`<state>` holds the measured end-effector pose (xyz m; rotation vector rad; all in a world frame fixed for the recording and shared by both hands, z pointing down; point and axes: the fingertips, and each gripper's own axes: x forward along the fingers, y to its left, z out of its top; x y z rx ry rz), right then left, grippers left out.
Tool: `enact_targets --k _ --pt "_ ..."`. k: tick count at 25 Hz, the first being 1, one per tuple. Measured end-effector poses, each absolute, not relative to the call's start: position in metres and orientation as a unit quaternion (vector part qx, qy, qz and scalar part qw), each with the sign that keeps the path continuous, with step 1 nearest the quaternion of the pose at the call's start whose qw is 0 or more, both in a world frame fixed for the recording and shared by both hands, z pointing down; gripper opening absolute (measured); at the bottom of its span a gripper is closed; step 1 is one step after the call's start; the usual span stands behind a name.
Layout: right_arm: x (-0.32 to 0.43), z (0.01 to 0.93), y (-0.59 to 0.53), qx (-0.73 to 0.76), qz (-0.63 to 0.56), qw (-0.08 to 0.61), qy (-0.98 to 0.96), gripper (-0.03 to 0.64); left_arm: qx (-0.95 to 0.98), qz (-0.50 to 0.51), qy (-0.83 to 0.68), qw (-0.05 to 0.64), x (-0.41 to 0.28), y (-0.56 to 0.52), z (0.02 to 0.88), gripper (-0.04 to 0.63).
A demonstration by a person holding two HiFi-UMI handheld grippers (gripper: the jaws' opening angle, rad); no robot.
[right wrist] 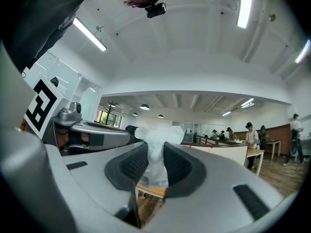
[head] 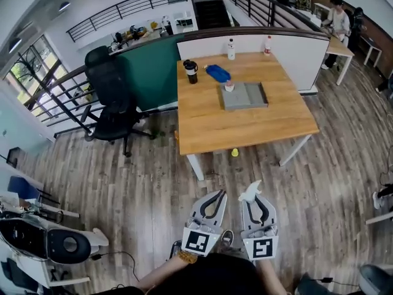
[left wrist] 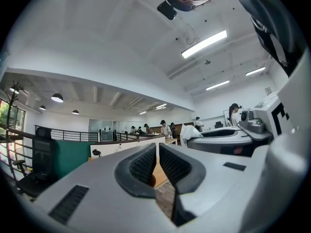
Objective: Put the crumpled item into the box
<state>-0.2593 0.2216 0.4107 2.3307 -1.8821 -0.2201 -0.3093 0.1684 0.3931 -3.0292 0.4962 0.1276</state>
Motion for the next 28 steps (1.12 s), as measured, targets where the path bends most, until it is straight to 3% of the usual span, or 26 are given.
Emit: enact_targets --k 9,28 --pt "-0.196 0.417 0.236 0.778 -0.063 0.053 -0.623 0.095 -0.984 0.044 0.170 0.041 -0.262 0.187 0.391 0.037" --pt "-0.140 0.417 0.194 0.782 -0.073 0.074 -0.614 0.095 -0.983 0.078 0.163 0.017 -0.185 0.131 0.387 0.037"
